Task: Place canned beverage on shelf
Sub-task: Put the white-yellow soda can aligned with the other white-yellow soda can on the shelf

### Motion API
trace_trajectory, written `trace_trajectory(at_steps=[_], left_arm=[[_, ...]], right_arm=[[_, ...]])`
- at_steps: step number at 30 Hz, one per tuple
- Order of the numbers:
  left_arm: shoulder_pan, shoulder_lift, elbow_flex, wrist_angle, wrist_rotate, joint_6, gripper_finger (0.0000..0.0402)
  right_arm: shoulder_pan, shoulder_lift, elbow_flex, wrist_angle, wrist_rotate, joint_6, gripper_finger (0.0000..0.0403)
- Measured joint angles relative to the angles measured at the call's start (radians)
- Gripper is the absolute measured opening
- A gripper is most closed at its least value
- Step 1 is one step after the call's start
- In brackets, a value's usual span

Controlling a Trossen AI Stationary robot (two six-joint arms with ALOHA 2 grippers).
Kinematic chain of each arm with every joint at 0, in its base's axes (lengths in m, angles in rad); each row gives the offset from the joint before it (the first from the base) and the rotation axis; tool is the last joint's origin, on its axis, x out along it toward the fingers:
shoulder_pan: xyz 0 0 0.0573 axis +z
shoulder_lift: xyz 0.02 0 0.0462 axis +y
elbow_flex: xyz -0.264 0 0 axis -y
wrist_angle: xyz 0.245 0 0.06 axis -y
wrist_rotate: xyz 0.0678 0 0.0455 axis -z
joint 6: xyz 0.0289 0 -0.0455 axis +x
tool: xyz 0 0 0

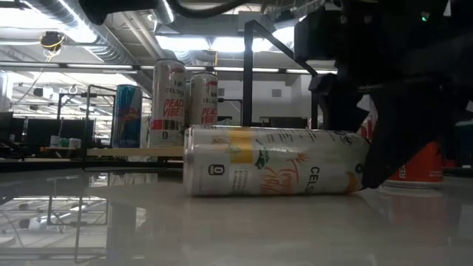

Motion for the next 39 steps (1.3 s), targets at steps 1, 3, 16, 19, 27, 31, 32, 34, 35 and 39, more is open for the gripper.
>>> trace_trajectory(at_steps=[1,3,16,19,27,31,32,34,35,39], left_arm=[[0.0,0.016,0.0,0.02,0.014,0.0,0.0295],[0.0,0.057,0.0,0.062,0.045,0.0,0.0295],[0.0,0.353,0.0,0.234,0.201,-0.083,0.0295],[0.004,0.408,0.0,0.236,0.22,-0.133,0.0295],[0.028,0.514,0.0,0.305,0.221,-0.18,0.0295],[0.049,0.538,0.0,0.307,0.22,-0.199,0.0295],[0.053,0.541,0.0,0.305,0.221,-0.204,0.0295],[0.062,0.547,0.0,0.308,0.23,-0.205,0.0295],[0.066,0.55,0.0,0.308,0.238,-0.206,0.0295],[0.081,0.552,0.0,0.304,0.265,-0.207,0.0294]], right_arm=[[-0.001,0.0,-0.007,0.01,0.0,0.0,0.033],[-0.002,0.0,-0.02,0.03,0.0,0.0,0.033],[-0.001,0.0,-0.046,0.075,0.005,0.005,0.0251],[-0.001,0.0,-0.046,0.077,0.008,0.005,0.024],[-0.002,0.0,-0.047,0.086,0.015,0.005,0.0279],[-0.002,0.0,-0.047,0.088,0.015,0.006,0.0273],[-0.002,0.0,-0.047,0.088,0.015,0.006,0.0269],[-0.002,0.0,-0.047,0.088,0.015,0.006,0.0261],[-0.002,0.0,-0.047,0.089,0.015,0.006,0.0258],[-0.002,0.0,-0.047,0.105,0.015,0.004,0.0251]])
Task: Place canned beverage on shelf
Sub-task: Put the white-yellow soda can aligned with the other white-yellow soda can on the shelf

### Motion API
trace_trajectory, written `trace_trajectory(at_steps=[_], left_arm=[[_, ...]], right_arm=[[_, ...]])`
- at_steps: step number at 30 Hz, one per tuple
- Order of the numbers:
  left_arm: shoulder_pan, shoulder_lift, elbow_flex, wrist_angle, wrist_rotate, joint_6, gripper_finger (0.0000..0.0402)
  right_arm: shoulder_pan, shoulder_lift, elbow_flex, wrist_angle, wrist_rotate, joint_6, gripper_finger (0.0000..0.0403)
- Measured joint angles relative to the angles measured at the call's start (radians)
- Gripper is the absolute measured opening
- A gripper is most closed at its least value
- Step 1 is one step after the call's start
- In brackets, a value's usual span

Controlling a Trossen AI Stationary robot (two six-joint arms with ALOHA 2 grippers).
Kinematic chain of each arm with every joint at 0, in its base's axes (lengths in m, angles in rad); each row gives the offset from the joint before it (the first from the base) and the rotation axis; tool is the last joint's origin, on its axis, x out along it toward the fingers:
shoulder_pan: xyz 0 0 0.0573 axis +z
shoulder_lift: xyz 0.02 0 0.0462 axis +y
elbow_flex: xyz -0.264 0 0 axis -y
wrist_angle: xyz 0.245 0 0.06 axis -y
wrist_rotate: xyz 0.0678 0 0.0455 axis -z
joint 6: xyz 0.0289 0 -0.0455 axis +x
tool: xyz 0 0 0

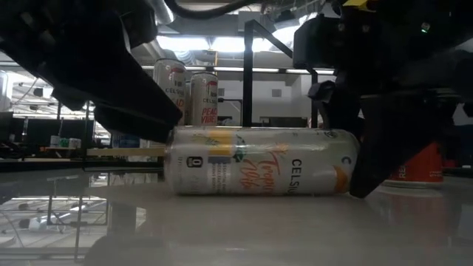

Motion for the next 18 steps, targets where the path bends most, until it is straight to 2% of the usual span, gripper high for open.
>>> trace_trajectory(at_steps=[5,18], left_arm=[[0.014,0.0,0.0,-0.008,0.028,0.0,0.0294],[0.018,-0.001,0.0,-0.031,0.115,0.001,0.0294]], right_arm=[[0.002,0.001,0.022,0.004,-0.018,-0.023,0.0253],[0.002,0.001,0.183,-0.091,-0.042,-0.061,0.0251]])
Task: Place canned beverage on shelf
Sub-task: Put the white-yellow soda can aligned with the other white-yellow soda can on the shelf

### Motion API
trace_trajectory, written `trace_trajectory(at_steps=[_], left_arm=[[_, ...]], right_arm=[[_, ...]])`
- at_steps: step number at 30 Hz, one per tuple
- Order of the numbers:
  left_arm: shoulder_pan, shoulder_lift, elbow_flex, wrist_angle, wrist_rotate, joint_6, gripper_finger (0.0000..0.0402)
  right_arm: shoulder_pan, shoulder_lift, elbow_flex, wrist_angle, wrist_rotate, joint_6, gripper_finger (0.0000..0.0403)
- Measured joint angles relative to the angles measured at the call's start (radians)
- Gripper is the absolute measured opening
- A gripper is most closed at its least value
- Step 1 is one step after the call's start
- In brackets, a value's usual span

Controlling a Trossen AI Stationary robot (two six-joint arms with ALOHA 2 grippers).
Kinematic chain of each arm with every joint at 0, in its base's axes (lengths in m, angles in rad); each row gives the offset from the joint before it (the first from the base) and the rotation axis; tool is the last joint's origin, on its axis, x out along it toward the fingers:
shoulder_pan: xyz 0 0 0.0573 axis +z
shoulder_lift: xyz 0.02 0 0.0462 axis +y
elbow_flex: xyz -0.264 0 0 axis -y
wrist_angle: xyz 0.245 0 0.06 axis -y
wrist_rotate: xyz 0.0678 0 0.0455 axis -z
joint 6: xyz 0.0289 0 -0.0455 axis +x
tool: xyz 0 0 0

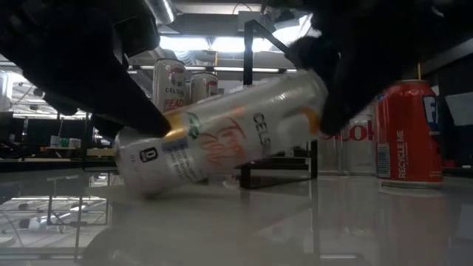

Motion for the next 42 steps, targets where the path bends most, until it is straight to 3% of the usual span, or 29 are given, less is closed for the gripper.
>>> trace_trajectory(at_steps=[17,42], left_arm=[[-0.001,0.0,0.0,-0.005,0.005,0.01,0.0295],[0.002,0.001,0.0,0.015,-0.017,0.0,0.0295]], right_arm=[[0.0,-0.001,0.177,-0.006,0.011,-0.021,0.0252],[-0.021,-0.002,0.182,0.107,0.06,-0.015,0.0253]])
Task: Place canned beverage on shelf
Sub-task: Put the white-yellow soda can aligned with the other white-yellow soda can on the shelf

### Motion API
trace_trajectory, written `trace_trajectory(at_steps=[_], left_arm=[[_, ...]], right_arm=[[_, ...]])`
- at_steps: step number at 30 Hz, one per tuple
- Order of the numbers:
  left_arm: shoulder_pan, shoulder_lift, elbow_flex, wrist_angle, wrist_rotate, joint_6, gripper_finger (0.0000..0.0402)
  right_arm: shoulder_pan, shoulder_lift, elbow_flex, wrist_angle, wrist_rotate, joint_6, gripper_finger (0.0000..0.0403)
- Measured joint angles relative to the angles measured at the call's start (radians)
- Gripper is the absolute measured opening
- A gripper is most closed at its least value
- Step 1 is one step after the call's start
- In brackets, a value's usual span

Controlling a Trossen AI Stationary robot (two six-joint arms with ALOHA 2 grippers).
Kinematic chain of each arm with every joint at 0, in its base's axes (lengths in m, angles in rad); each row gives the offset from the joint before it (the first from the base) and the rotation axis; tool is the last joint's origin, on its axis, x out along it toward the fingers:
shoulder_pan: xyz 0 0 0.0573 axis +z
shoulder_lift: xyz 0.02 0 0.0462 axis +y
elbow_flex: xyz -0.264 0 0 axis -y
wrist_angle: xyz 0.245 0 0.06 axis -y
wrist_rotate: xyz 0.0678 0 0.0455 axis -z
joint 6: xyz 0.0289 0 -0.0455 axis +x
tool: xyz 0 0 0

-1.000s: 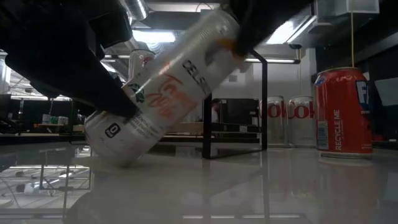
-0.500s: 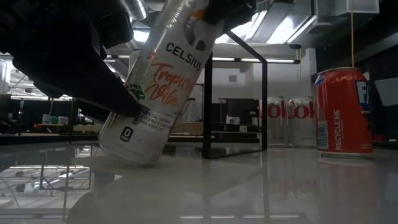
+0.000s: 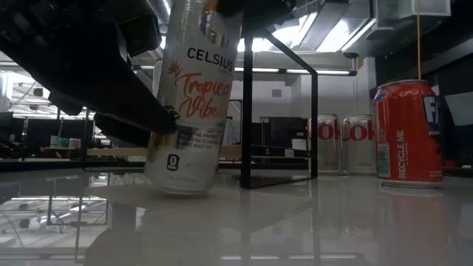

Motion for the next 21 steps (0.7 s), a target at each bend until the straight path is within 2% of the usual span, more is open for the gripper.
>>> trace_trajectory(at_steps=[7,14,21], left_arm=[[-0.014,-0.001,0.0,0.001,0.052,0.0,0.0295],[-0.027,-0.001,0.0,0.0,0.056,-0.001,0.0295],[-0.027,-0.003,0.001,0.027,-0.037,-0.004,0.0294]], right_arm=[[-0.003,0.0,0.0,0.02,0.006,0.0,0.0253],[-0.011,0.0,0.0,0.013,0.007,-0.002,0.0253],[-0.011,0.0,0.0,-0.019,-0.009,-0.001,0.0253]])
